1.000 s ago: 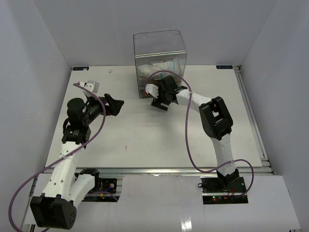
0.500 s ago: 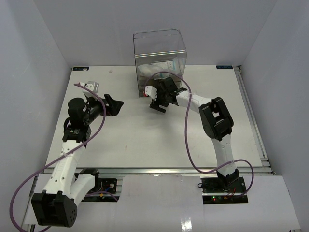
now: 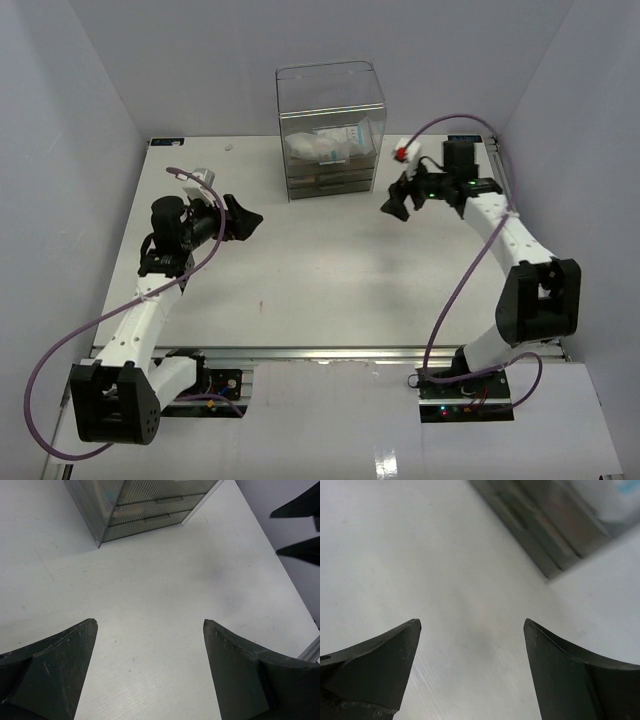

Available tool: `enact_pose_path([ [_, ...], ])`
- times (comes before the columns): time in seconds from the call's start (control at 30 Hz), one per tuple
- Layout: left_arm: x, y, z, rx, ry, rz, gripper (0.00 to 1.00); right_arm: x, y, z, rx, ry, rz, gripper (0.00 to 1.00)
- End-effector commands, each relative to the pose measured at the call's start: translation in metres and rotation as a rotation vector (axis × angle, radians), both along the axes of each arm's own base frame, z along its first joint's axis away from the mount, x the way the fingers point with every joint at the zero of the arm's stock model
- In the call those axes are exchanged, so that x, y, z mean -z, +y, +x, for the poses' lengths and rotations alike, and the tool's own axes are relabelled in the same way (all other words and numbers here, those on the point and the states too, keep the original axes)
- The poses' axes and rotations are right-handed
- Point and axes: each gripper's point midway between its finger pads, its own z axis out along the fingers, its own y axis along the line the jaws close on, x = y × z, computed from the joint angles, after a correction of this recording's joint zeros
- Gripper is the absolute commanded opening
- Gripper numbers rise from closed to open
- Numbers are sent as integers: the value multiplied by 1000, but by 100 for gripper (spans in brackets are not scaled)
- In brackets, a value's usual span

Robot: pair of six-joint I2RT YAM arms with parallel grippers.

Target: Organize the makeup

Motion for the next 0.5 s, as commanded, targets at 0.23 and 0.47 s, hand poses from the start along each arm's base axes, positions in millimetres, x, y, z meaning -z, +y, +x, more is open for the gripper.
enact_pose_path([
  [0.23,-7,-24,37,121,64,-103,98,3,-108,-31,388,171,269,90],
  [0.47,-16,-30,59,160,57,-107,98,1,-161,-23,659,128,248,90],
])
